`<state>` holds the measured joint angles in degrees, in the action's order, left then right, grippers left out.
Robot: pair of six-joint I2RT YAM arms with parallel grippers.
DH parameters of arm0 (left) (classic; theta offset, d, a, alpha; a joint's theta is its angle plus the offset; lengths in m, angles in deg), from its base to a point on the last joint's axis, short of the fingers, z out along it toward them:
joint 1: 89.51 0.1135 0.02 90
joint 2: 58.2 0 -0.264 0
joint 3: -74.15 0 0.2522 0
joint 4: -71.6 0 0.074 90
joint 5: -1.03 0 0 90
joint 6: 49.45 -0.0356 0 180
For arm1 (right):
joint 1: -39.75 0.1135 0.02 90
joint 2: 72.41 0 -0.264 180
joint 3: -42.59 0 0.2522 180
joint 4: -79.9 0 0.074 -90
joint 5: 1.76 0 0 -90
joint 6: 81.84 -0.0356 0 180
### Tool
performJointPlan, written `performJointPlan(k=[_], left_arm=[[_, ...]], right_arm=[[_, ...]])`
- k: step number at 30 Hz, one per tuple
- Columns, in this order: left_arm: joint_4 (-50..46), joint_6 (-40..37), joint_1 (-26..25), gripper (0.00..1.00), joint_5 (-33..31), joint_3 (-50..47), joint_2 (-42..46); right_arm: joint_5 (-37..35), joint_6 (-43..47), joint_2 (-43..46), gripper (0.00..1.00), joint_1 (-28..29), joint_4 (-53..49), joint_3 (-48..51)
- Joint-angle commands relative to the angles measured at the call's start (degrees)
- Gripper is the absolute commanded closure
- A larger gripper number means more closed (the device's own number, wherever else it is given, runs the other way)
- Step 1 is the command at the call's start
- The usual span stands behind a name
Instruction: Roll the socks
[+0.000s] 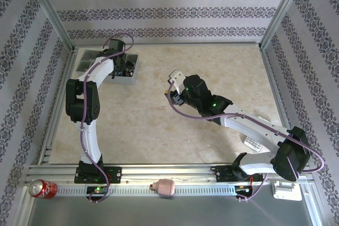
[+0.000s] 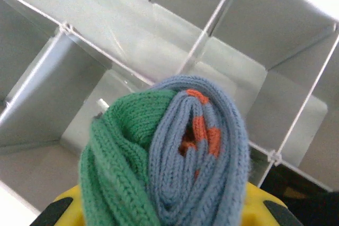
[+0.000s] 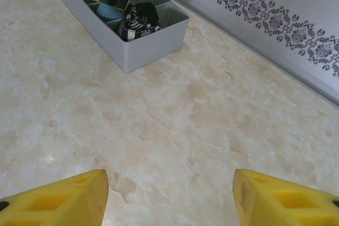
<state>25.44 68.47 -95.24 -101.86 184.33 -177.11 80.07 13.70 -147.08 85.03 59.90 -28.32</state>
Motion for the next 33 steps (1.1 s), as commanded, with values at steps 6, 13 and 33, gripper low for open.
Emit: performJointPlan(k=[6, 13, 33], left_arm=[[-0.7, -0.9, -1.9, 1.0, -1.9, -2.9, -0.3], [-6.4, 2.8, -0.5, 0.61, 5.9, 1.1, -2.4], [-19.6, 14.8, 0.9, 0.23, 8.6, 6.7, 9.8]], right_arm=[[-0.1, -3.1, 0.6, 0.37, 0.6, -1.9, 0.4], [1.8, -3.4, -0.2, 0.35, 0.9, -2.5, -0.2], [1.0, -2.0, -1.0, 0.3, 0.7, -2.6, -2.9]])
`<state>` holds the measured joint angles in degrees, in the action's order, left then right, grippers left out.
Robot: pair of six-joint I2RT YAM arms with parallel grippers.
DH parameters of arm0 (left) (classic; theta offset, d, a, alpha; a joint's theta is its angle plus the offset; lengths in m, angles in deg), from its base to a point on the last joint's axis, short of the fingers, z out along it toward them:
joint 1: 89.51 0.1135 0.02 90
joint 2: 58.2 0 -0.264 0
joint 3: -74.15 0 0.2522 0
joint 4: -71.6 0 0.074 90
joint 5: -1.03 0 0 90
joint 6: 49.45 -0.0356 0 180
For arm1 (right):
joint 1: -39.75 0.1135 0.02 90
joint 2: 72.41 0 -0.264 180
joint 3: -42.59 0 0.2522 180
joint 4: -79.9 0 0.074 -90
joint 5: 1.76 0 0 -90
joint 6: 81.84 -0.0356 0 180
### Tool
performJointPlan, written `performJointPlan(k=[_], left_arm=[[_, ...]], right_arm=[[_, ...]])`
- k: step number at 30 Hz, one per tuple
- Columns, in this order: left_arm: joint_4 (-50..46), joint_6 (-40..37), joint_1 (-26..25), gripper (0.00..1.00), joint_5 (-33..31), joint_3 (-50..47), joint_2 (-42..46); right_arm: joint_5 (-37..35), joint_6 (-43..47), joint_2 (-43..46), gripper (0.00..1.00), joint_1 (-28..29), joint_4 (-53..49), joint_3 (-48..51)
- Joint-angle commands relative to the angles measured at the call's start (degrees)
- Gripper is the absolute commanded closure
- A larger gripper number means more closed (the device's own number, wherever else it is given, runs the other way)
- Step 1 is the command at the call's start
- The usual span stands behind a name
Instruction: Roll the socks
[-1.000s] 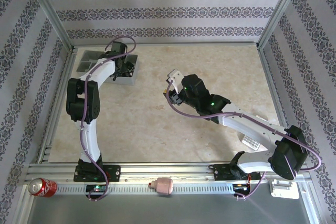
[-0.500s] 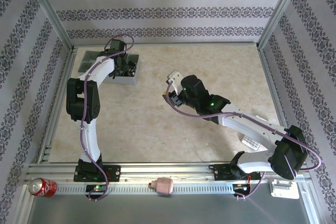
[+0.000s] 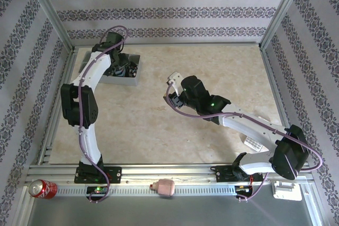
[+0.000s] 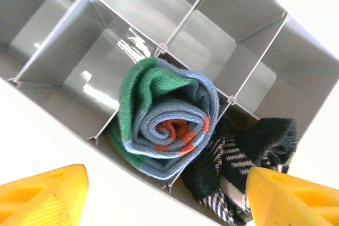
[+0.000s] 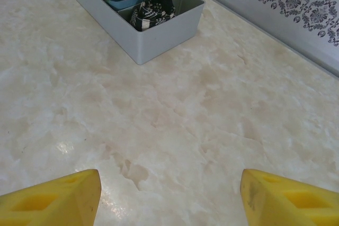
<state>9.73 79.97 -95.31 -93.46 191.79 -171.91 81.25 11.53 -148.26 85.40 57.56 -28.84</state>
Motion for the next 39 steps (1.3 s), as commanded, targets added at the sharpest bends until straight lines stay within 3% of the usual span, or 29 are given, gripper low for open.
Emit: performJointPlan(k=[1, 2, 4, 6, 10, 13, 15, 17, 20, 23, 26, 29, 32, 39], left_arm=[[-3.9, 3.9, 1.0, 0.22, 0.4, -1.4, 5.9], [-3.6, 4.5, 1.0, 0.22, 0.6, -2.2, 7.2], [-2.4, 5.2, 1.1, 0.16, 2.1, -4.9, 10.5], [0.0, 5.7, 1.0, 0.0, 4.4, -8.6, 14.2], [11.0, 6.7, 1.0, 0.0, 10.5, -23.5, 25.9], [12.9, 9.0, 0.8, 0.0, 10.1, -34.0, 34.7], [10.6, 9.4, 0.1, 0.0, 6.1, -39.3, 39.8], [5.0, 11.0, -1.2, 0.0, -4.3, -42.8, 44.4], [1.9, 9.7, -3.0, 0.0, -19.6, -48.3, 50.6], [20.3, -8.3, -3.2, 0.0, -21.9, -59.5, 57.0], [38.4, -19.6, -3.2, 0.0, -26.4, -70.0, 59.3], [55.8, -28.4, -2.8, 0.0, -26.7, -77.5, 56.5], [73.5, -31.6, -1.1, 0.0, -23.0, -83.5, 49.7], [95.0, -36.0, 3.4, 0.0, -12.3, -81.1, 30.5]], right_arm=[[-1.2, -0.5, 0.5, 0.28, 0.2, -0.2, -2.5], [-2.0, -1.3, 0.8, 0.26, 0.0, -0.1, -2.7], [-2.5, -3.9, 1.9, 0.02, -1.2, 0.4, -2.9], [-1.8, -6.2, 3.1, 0.02, -2.6, 0.4, -3.0], [-5.4, -9.4, 8.3, 0.02, -3.9, -0.5, -0.5], [-9.9, -8.6, 15.5, 0.02, -3.9, -0.9, 4.8], [-20.8, -10.1, 19.6, 0.02, -3.9, -2.1, 8.5], [-31.5, -9.2, 22.4, 0.02, -4.9, -1.0, 13.5], [-34.0, -1.9, 27.2, 0.02, -9.5, 5.5, 22.5], [-32.3, -1.5, 27.7, 0.02, -15.8, 6.2, 25.9], [-30.1, 0.5, 21.8, 0.02, -21.0, 6.4, 27.1], [-21.5, 3.9, 14.7, 0.02, -25.5, 12.2, 29.5], [-14.2, 6.7, 9.1, 0.02, -28.1, 27.3, 34.5], [4.2, 5.2, -2.0, 0.02, -36.8, 50.6, 35.6]])
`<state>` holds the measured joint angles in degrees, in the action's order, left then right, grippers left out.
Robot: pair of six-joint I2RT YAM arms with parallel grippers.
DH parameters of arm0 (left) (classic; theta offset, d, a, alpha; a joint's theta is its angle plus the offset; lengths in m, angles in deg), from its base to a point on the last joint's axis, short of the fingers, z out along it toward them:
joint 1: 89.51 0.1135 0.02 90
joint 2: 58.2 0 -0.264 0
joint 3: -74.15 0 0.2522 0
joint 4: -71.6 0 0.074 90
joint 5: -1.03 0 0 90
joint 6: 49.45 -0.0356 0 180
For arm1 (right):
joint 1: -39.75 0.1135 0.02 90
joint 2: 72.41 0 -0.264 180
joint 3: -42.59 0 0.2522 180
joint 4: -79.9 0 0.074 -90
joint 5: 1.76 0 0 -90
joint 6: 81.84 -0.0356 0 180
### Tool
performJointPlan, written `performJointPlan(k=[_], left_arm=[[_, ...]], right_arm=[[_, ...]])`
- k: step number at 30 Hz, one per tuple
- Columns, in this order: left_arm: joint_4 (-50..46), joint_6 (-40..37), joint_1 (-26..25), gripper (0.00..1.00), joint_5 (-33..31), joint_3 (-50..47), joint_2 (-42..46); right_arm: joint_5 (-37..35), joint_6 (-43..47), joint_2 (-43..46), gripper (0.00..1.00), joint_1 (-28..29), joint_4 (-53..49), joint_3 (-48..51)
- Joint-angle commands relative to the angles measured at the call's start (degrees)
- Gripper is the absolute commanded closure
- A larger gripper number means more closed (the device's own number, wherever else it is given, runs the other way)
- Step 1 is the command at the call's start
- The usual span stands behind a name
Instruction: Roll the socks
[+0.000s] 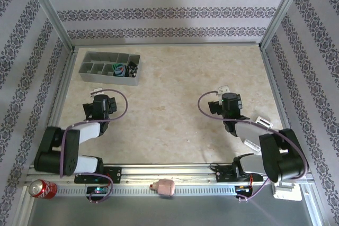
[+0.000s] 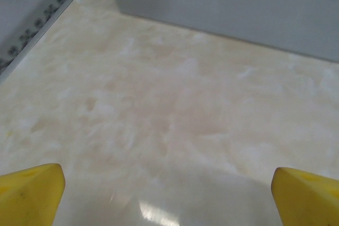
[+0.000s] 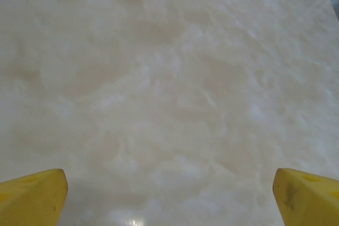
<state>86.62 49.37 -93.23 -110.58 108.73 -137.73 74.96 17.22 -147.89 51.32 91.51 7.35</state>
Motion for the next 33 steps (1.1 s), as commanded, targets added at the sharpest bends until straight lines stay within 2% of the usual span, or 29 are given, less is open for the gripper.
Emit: performJointPlan(k=[1, 2, 4, 6, 7, 8, 9, 12, 15, 33], left_arm=[[18.2, -4.4, 2.3, 0.0, 6.1, 2.2, -5.8], [22.1, -4.7, 2.9, 0.0, 7.2, 1.7, -7.4], [19.5, -5.5, 2.9, 0.0, 11.7, 1.6, -6.6], [31.8, -6.5, 2.9, 0.0, 13.9, -3.6, -9.8], [44.2, -7.2, 2.9, 0.01, 12.8, -6.6, -13.7], [46.9, -6.5, 3.0, 0.01, 12.6, -8.2, -14.0], [43.2, -5.6, 3.4, 0.01, 13.0, -8.2, -11.9], [39.7, -5.3, 3.7, 0.01, 12.5, -5.5, -12.2], [29.5, -5.1, 3.9, 0.01, 13.8, -1.6, -10.8], [30.2, -5.8, 3.7, 0.01, 14.5, -1.2, -11.5]], right_arm=[[13.6, -2.3, -4.7, 0.02, -4.7, 17.1, -1.5], [14.4, -3.5, -6.3, 0.02, -5.7, 18.7, -2.4], [14.6, -5.9, -6.8, 0.02, -7.9, 14.0, -4.9], [14.7, -8.1, -7.8, 0.02, -9.6, 16.9, -4.1], [14.9, -9.0, -8.8, 0.02, -10.4, 20.3, -2.4], [15.4, -9.1, -11.2, 0.02, -10.6, 27.4, -0.4], [13.9, -9.5, -13.5, 0.02, -10.2, 36.0, 2.2], [12.2, -8.5, -11.2, 0.02, -9.3, 29.0, 2.1], [11.1, -9.3, -12.4, 0.02, -9.5, 31.2, 2.1], [13.2, -10.3, -12.3, 0.02, -10.8, 29.9, 0.3]])
